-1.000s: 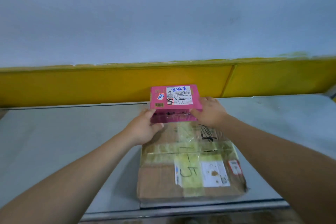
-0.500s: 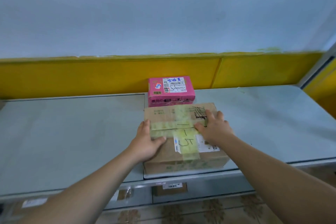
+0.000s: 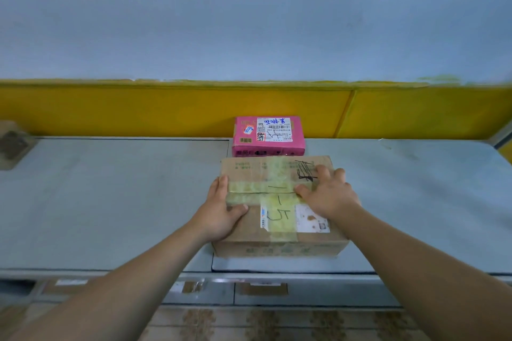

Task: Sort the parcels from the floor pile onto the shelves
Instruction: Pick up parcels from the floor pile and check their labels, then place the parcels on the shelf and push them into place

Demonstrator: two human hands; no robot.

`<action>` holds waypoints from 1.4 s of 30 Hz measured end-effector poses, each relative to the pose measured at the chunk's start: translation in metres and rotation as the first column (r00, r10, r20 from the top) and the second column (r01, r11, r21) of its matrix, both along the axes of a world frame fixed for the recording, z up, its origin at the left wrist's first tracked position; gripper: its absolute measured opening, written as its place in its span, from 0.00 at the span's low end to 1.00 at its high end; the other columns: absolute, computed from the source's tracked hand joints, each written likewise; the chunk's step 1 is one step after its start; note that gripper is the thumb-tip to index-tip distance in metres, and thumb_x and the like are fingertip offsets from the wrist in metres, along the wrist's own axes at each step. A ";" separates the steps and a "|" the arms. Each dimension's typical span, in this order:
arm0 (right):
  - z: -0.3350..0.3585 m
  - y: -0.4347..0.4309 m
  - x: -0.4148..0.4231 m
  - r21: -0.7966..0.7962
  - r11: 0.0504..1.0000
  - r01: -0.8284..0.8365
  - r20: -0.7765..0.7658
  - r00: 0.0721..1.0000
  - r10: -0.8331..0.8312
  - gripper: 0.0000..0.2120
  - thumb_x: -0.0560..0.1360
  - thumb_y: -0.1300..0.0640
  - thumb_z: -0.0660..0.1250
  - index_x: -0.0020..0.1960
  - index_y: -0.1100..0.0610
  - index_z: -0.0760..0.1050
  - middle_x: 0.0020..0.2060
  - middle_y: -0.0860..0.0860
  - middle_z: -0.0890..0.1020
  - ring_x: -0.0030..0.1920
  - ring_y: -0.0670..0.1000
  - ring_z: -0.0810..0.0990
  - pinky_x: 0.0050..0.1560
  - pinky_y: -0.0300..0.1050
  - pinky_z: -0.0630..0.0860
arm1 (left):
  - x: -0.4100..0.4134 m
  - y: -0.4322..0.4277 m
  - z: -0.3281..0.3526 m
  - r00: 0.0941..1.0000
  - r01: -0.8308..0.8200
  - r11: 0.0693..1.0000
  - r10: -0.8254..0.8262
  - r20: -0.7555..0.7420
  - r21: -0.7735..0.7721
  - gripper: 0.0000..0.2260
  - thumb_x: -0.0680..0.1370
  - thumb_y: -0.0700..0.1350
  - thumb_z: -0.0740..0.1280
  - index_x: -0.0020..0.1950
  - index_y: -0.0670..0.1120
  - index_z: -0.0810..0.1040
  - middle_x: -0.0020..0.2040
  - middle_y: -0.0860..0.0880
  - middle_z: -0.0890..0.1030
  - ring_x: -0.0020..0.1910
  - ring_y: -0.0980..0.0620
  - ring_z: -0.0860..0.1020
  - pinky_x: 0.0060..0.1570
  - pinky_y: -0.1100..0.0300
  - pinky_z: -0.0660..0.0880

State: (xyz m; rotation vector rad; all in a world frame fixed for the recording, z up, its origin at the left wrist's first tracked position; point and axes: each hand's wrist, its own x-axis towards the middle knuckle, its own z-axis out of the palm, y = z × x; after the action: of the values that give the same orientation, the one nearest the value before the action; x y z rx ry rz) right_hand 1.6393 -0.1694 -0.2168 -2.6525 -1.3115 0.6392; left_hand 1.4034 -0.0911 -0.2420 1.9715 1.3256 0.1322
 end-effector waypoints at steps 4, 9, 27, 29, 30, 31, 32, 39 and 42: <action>0.001 -0.009 0.004 -0.011 1.000 -0.017 0.002 1.000 0.017 0.35 0.76 0.32 0.58 0.75 0.48 0.53 0.66 0.57 0.62 0.62 0.62 0.72 0.58 0.59 0.76 | 0.002 -0.010 -0.001 1.000 -0.004 1.000 0.004 -0.017 0.008 0.41 0.79 0.58 0.63 0.79 0.48 0.39 0.80 0.52 0.42 0.77 0.50 0.53 0.73 0.56 0.56; 0.005 -0.014 0.008 -0.051 0.997 -0.061 0.055 0.996 0.063 0.36 0.76 0.31 0.56 0.76 0.49 0.53 0.69 0.56 0.61 0.66 0.61 0.68 0.62 0.58 0.73 | 0.007 -0.009 0.008 0.999 -0.009 1.000 0.008 -0.048 -0.022 0.42 0.78 0.57 0.66 0.80 0.46 0.42 0.80 0.49 0.45 0.78 0.50 0.52 0.74 0.57 0.54; 0.117 0.084 -0.178 0.043 0.809 -0.586 0.270 0.787 0.555 0.35 0.78 0.33 0.57 0.76 0.54 0.62 0.73 0.57 0.67 0.72 0.60 0.65 0.68 0.57 0.68 | -0.172 -0.029 0.145 0.958 0.003 0.956 0.082 -0.277 0.294 0.31 0.79 0.57 0.64 0.79 0.50 0.56 0.79 0.51 0.58 0.76 0.50 0.59 0.72 0.57 0.58; 0.129 0.092 -0.239 0.043 0.769 -0.638 0.291 0.744 0.602 0.34 0.78 0.33 0.56 0.76 0.54 0.62 0.72 0.56 0.68 0.71 0.60 0.67 0.65 0.57 0.70 | -0.223 -0.038 0.157 0.947 -0.030 0.946 0.130 -0.293 0.323 0.31 0.79 0.57 0.63 0.79 0.51 0.56 0.78 0.51 0.59 0.75 0.50 0.61 0.72 0.56 0.59; 0.134 0.096 -0.271 0.046 0.746 -0.664 0.299 0.722 0.624 0.34 0.78 0.33 0.56 0.76 0.53 0.62 0.72 0.56 0.69 0.70 0.60 0.67 0.63 0.56 0.71 | -0.249 -0.043 0.162 0.940 -0.053 0.941 0.160 -0.300 0.335 0.31 0.79 0.57 0.63 0.78 0.52 0.56 0.78 0.51 0.59 0.75 0.50 0.61 0.72 0.55 0.60; 0.138 0.099 -0.303 0.053 0.723 -0.688 0.307 0.700 0.644 0.34 0.78 0.33 0.56 0.76 0.53 0.62 0.71 0.56 0.69 0.70 0.60 0.68 0.63 0.56 0.71 | -0.276 -0.047 0.166 0.933 -0.077 0.935 0.190 -0.307 0.345 0.31 0.79 0.58 0.63 0.78 0.53 0.57 0.78 0.51 0.60 0.75 0.50 0.62 0.72 0.55 0.61; 0.142 0.102 -0.343 0.062 0.693 -0.718 0.314 0.673 0.669 0.34 0.78 0.33 0.56 0.76 0.53 0.62 0.72 0.55 0.69 0.70 0.60 0.68 0.63 0.56 0.71 | -0.311 -0.054 0.171 0.923 -0.103 0.928 0.223 -0.314 0.358 0.30 0.79 0.58 0.63 0.78 0.53 0.57 0.78 0.52 0.60 0.74 0.50 0.62 0.72 0.54 0.61; 0.167 0.113 -0.550 0.106 0.466 -0.878 0.317 0.474 0.821 0.33 0.77 0.33 0.57 0.75 0.51 0.65 0.71 0.55 0.72 0.66 0.59 0.73 0.59 0.52 0.74 | -0.479 -0.086 0.193 0.821 -0.274 0.886 0.418 -0.388 0.374 0.28 0.79 0.59 0.63 0.77 0.52 0.62 0.76 0.51 0.64 0.72 0.50 0.66 0.69 0.54 0.65; 0.166 0.123 -0.627 0.101 0.355 -0.929 0.304 0.368 0.879 0.32 0.78 0.35 0.57 0.76 0.53 0.64 0.72 0.55 0.70 0.69 0.58 0.71 0.62 0.54 0.72 | -0.541 -0.091 0.188 0.773 -0.356 0.856 0.496 -0.395 0.376 0.27 0.78 0.59 0.63 0.75 0.52 0.64 0.73 0.50 0.68 0.69 0.50 0.69 0.66 0.54 0.69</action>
State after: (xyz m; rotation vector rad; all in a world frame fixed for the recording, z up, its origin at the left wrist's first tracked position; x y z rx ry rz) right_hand 1.0127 -0.0465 -0.0503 -1.5359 -2.7335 0.1943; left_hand 0.8622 -0.1818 -0.0539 1.9616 2.1956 0.0475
